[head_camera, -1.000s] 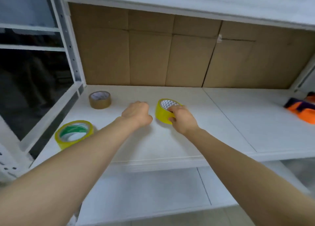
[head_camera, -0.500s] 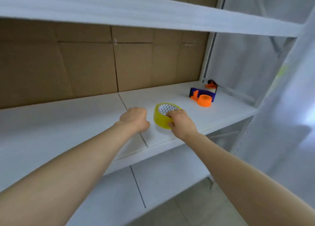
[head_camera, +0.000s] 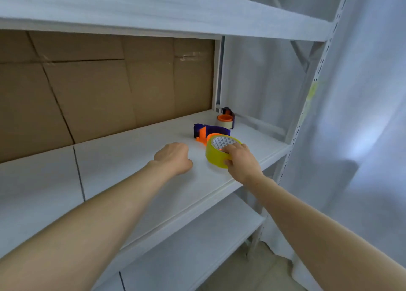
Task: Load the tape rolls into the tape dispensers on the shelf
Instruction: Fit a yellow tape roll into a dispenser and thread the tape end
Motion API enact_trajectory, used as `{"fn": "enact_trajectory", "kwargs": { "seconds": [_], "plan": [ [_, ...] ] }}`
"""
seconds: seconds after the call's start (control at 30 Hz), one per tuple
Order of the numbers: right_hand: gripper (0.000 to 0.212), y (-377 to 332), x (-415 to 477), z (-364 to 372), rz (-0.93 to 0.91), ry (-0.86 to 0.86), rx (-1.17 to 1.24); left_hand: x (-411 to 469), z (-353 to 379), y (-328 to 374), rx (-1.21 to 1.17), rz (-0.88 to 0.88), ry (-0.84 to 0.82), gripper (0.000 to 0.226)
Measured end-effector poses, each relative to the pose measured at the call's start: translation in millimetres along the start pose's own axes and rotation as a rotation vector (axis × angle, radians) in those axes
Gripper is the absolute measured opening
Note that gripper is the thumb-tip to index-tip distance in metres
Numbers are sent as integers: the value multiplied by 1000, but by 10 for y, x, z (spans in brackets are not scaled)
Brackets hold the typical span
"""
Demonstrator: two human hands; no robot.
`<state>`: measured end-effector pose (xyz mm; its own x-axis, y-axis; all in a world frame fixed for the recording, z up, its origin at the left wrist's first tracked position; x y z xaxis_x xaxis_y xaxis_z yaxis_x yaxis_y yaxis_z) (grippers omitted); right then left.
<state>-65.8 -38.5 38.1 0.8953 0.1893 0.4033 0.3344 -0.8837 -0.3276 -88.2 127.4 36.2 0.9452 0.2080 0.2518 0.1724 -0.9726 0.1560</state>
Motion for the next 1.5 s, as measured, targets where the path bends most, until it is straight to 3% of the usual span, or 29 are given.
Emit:
{"fn": "enact_trajectory", "kwargs": {
  "seconds": [0.07, 0.2, 0.47, 0.57, 0.77, 0.97, 1.13, 1.33, 1.5],
  "plan": [
    [42, 95, 303, 26, -4, 13, -4, 256, 128, 40, -25, -30, -16, 27],
    [42, 245, 772, 98, -31, 24, -2, 690, 317, 76, -66, -95, -27, 44],
    [43, 384, 1276, 346, -174, -53, -38, 1186, 535, 189, -142, -191, -53, 21],
    [44, 396, 1439, 474, -252, -86, -33, 1314, 581, 142, -253, -306, -13, 18],
    [44, 434, 1635, 759, -521, -116, 47, 1487, 652, 351, -535, -539, 149, 47],
    [45, 477, 1718, 877, -755, -171, 117, 1381, 965, 545, -590, -818, 230, 48],
    [50, 590, 1677, 970, -838, -229, 243, 1178, 1104, 607, -676, -987, 283, 40],
    [53, 704, 1601, 1061, -904, -259, 314, 1004, 1163, 724, -607, -1048, 311, 33],
    [51, 793, 1652, 1100, -835, -292, 412, 990, 1207, 662, -582, -1058, 304, 29]
  ]
}}
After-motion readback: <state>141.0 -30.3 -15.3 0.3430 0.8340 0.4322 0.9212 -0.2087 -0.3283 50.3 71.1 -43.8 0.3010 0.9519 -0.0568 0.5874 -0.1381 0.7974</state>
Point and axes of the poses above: each hand's wrist, its own x-axis towards the middle knuckle, its own z-axis out of the palm, y = z × x, the point moved 10 cm from there along x, towards the middle knuckle, and after that the axes turned 14 degrees about y, right-handed, at the moved point
